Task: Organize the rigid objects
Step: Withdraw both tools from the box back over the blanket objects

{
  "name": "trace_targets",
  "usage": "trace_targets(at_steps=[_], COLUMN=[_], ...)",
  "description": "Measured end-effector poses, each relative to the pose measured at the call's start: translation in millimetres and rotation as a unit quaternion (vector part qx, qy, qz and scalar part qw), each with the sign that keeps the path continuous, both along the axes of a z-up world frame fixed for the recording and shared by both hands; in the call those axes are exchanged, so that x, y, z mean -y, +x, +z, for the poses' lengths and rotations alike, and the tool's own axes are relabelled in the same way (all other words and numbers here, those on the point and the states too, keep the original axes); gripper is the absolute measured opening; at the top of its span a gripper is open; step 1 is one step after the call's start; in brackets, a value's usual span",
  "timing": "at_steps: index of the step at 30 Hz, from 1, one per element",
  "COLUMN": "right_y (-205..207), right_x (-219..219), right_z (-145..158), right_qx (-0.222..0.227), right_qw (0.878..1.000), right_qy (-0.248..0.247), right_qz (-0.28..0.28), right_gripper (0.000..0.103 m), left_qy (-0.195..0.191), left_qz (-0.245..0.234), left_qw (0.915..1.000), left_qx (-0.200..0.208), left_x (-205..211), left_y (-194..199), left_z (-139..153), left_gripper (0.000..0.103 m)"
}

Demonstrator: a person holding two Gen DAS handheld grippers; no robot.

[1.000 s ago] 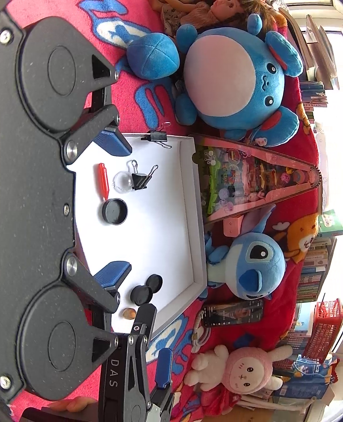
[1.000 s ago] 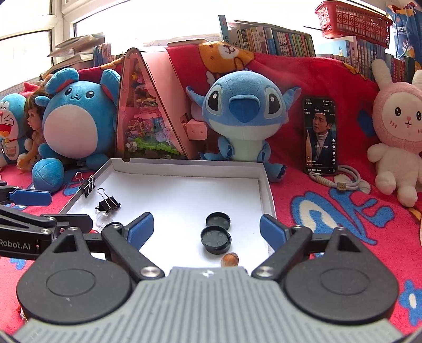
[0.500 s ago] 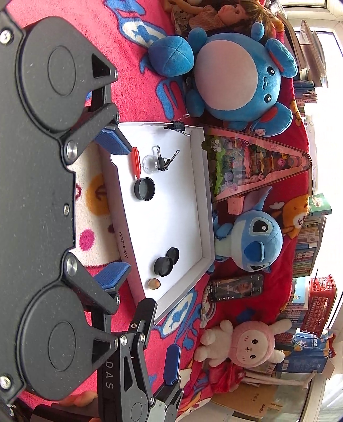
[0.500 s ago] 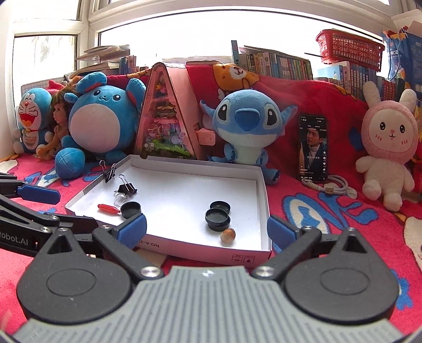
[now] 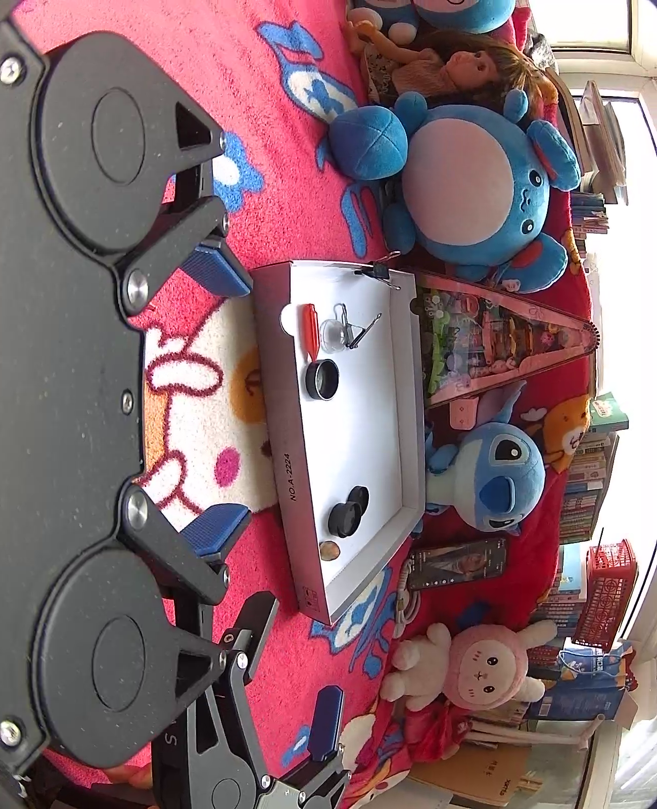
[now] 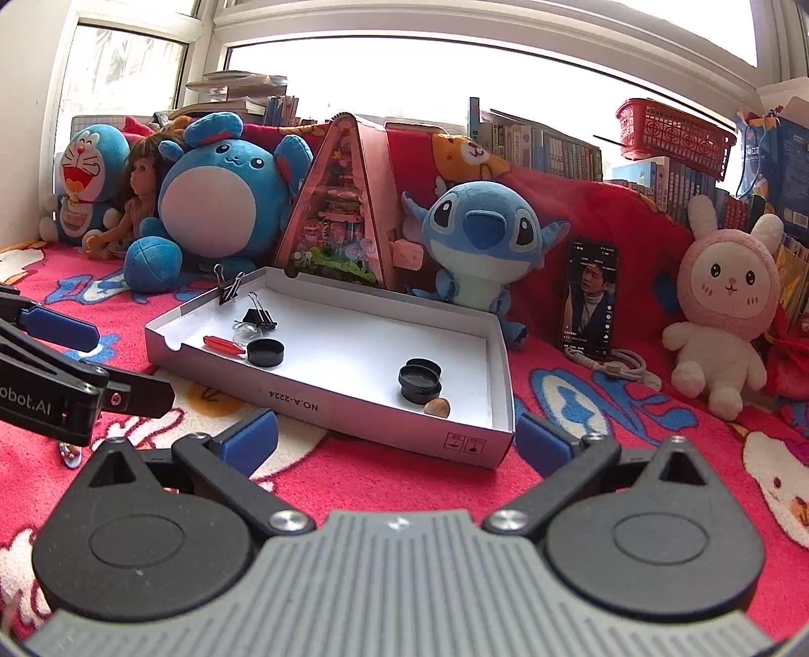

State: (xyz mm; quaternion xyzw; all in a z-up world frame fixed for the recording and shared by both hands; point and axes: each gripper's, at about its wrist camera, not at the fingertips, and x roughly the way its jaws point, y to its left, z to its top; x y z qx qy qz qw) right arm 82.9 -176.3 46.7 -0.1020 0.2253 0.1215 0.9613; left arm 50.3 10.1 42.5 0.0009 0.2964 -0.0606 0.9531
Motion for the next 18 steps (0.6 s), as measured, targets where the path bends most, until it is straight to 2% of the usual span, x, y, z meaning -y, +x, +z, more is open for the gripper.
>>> trace_targets(at_steps=[6,12,18], right_y=[-8,-16,-24], right_x=[-3,-7,-13], right_z=[-13,-24,-30], right_qx=[-0.014,-0.025,-0.027], right_qw=[1.0,1.0,0.999], right_qy=[-0.001,0.0,-0.006], right_qz=[0.007,0.015,0.028], right_gripper=[0.103,0.103,0.103], left_qy=[0.021,0.003,0.013], left_qz=[0.0,0.002,0.013], left_qw=[0.9997,1.0,0.9998], left_qx=[0.011,0.005,0.006], left_x=[0,-6,-9], left_y=[-14,-22,-28], left_z=[-10,-22,-31], left_gripper=[0.09,0.09,0.09])
